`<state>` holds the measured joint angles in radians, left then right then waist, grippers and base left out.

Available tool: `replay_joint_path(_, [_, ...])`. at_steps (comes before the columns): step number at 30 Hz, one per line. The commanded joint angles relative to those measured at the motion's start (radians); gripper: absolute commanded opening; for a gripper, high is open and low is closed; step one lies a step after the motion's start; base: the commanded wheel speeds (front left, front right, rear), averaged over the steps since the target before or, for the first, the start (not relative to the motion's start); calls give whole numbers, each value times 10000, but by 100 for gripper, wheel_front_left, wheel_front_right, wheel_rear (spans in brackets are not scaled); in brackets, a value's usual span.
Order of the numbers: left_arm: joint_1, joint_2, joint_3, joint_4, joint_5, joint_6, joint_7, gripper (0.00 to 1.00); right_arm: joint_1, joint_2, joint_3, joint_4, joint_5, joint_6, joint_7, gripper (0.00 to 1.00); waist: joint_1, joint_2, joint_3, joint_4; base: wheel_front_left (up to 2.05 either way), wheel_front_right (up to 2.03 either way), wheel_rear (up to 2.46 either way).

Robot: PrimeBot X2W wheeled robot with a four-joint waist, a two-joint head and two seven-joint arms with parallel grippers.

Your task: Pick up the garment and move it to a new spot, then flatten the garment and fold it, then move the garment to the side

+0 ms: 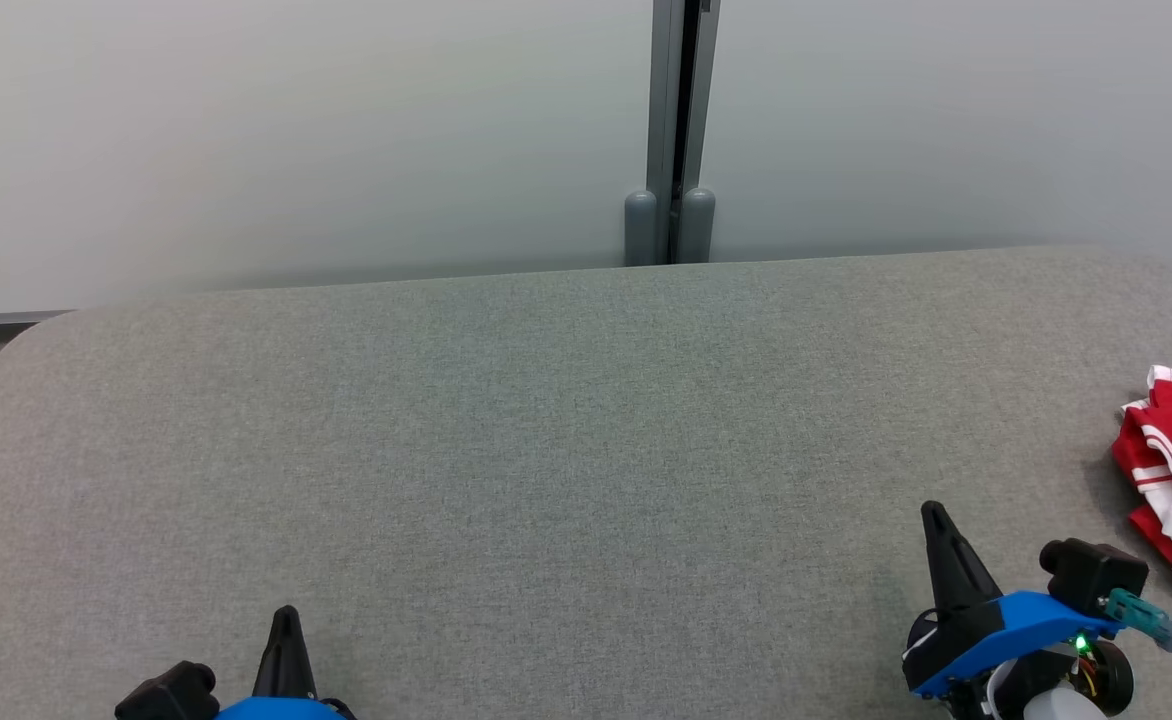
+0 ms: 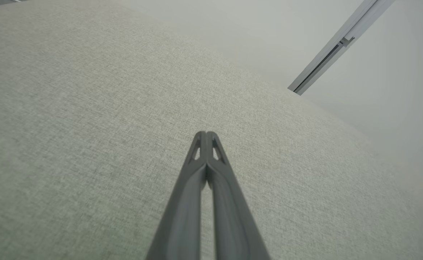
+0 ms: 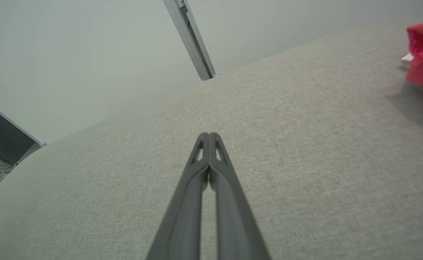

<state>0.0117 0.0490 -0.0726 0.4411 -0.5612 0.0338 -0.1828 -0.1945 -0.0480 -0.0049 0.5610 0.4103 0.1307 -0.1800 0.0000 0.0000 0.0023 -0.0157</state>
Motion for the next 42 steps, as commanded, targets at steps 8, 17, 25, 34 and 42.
replay_joint_path(8, [-441, 10, 291, -419, -1417, -256, 383, 0, 67, -25, -144, -609, 1626, 0, 365, 0, 0, 0, 1, 13, 0, 0, 0])
replay_joint_path(17, [-560, 11, 509, -636, -2633, -451, 727, 0, 181, -26, -268, -965, 3018, 0, 707, 0, 0, 0, 2, 26, 0, 0, 0])
replay_joint_path(25, [-655, 13, 679, -811, -3618, -601, 1011, 0, 275, -27, -373, -1251, 4143, 0, 990, 0, 0, 0, 2, 37, 0, 0, 0])
replay_joint_path(34, [-744, 13, 859, -987, -4635, -756, 1301, 0, 357, -29, -484, -1542, 5305, 0, 1278, 0, 0, 0, 3, 50, 0, 0, 0])
replay_joint_path(42, [-817, 14, 987, -1114, -5366, -874, 1511, 0, 428, -30, -561, -1749, 6149, 0, 1490, 0, 0, 0, 3, 60, 0, 0, 0])
